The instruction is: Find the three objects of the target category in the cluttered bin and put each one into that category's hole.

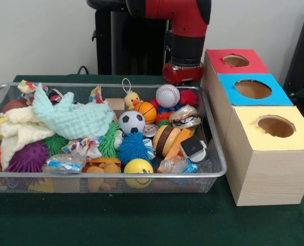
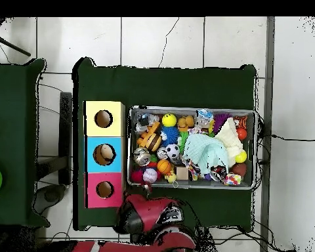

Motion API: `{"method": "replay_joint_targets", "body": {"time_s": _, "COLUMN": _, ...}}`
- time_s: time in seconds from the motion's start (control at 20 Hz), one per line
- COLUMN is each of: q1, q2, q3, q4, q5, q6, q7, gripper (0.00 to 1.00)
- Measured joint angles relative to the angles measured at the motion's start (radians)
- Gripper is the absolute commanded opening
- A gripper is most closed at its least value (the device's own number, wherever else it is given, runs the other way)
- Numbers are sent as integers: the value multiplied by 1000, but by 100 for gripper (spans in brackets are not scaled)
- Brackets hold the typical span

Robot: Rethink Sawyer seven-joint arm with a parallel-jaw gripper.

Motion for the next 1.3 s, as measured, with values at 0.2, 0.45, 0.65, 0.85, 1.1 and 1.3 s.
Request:
{"method": "replay_joint_targets", "body": {"time_s": 0.2, "q1": 2, "q2": 127, "q3": -59, "q4": 45, "q5": -47, "q6": -440, "q7": 0, "gripper": 0}}
{"method": "replay_joint_targets", "body": {"time_s": 0.45, "q1": -17, "q2": 347, "q3": -79, "q4": 5, "q5": -74, "q6": -868, "q7": 0, "gripper": 0}}
{"method": "replay_joint_targets", "body": {"time_s": 0.65, "q1": -53, "q2": 486, "q3": -90, "q4": -49, "q5": -106, "q6": -1125, "q7": 0, "gripper": 0}}
{"method": "replay_joint_targets", "body": {"time_s": 0.85, "q1": -95, "q2": 639, "q3": -95, "q4": -147, "q5": -139, "q6": -1383, "q7": 0, "gripper": 0}}
{"method": "replay_joint_targets", "body": {"time_s": 1.1, "q1": -95, "q2": 714, "q3": -96, "q4": -243, "q5": -158, "q6": -1579, "q7": 0, "gripper": 0}}
{"method": "replay_joint_targets", "body": {"time_s": 1.3, "q1": -79, "q2": 729, "q3": -99, "q4": -270, "q5": -159, "q6": -1643, "q7": 0, "gripper": 0}}
